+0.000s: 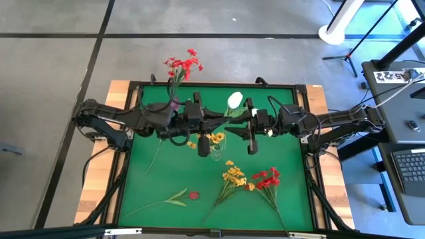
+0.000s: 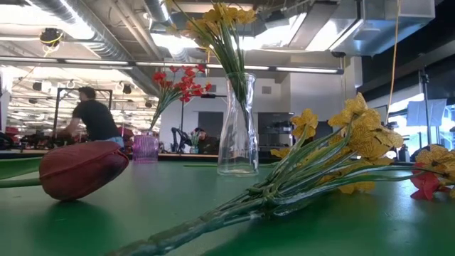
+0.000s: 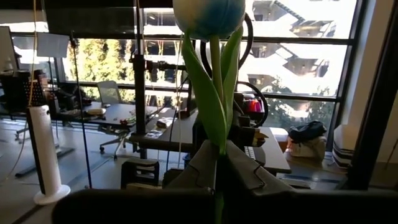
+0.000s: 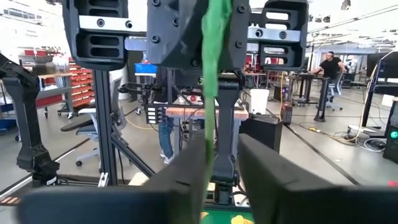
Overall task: Sort flowers into vase by color
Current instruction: Put the left white flower into the transparent vase
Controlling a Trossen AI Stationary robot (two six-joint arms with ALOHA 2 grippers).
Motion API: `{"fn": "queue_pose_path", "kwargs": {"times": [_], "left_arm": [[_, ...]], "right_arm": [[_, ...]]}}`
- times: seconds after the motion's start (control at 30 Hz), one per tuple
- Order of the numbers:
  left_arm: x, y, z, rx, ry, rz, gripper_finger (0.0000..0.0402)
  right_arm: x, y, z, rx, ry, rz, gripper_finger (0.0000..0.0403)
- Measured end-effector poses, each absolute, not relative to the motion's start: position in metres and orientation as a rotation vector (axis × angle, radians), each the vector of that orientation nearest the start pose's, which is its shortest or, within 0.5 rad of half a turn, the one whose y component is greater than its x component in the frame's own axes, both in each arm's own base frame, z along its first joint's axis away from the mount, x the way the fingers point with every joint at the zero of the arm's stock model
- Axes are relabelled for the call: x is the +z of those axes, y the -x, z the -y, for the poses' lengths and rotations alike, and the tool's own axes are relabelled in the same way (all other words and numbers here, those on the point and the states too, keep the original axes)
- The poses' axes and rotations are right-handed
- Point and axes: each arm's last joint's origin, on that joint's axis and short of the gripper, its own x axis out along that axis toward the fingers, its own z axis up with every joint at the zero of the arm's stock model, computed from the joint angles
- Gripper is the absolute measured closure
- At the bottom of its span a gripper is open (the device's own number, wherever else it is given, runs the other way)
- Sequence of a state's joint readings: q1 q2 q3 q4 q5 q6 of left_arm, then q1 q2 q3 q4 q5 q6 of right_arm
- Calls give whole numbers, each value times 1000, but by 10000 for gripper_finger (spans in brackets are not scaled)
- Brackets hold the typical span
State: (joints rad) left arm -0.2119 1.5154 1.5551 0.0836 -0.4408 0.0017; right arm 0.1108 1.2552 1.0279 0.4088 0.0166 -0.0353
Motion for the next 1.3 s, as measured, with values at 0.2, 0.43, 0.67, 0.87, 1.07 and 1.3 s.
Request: {"fn": "queue_pose_path", "kwargs": {"times": [0.2,0.43,0.67,0.87,1.07,1.3], "left_arm": [[448,-336,59,243,38,114,392],[448,-335,59,343,21,108,367],[463,-303,69,507,-51,74,323],[476,-268,73,556,-56,38,282],[453,-254,75,671,-59,-112,272],[394,-245,70,795,-46,-182,271]], "right_arm": [[374,-284,-31,91,27,173,391],[376,-280,-30,69,42,167,397],[394,-251,-25,6,82,170,401],[397,-229,-22,-20,94,164,401],[361,-218,-21,-24,84,203,402],[304,-196,-21,45,46,511,402]]}}
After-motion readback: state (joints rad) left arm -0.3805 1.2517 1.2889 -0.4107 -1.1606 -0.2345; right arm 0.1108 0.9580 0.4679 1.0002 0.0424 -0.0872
